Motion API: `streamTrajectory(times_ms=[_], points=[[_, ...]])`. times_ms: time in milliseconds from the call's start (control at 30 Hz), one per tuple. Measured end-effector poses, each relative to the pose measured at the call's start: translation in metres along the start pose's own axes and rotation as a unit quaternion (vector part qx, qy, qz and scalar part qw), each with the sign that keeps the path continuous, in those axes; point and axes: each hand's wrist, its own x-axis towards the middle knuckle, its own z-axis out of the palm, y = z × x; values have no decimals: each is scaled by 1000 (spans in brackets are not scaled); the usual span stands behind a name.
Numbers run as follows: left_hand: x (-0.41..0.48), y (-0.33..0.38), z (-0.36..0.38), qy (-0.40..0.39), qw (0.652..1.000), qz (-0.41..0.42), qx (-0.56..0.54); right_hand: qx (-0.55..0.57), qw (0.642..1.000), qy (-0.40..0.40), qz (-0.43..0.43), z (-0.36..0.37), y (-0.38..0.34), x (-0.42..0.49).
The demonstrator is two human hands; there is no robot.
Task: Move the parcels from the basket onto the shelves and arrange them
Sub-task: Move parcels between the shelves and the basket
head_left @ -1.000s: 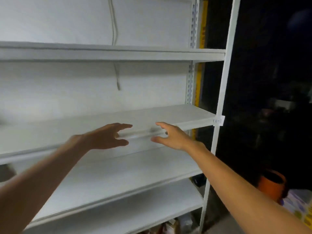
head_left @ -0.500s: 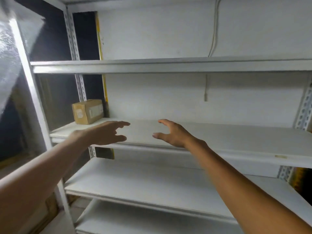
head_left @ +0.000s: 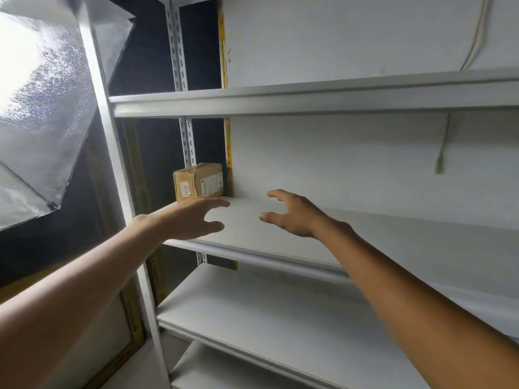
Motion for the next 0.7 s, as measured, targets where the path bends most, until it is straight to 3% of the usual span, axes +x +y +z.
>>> streamTrajectory(times_ms=[133, 300, 700], points=[[26, -34, 9, 55, 998, -29, -31, 0, 1000, -11, -20, 19, 9, 57], [56, -77, 2, 38, 996, -76, -2, 21, 998, -31, -49, 32, 19, 125], [121, -179, 1, 90, 982, -165, 1, 83, 993, -46, -67, 75, 34, 272]])
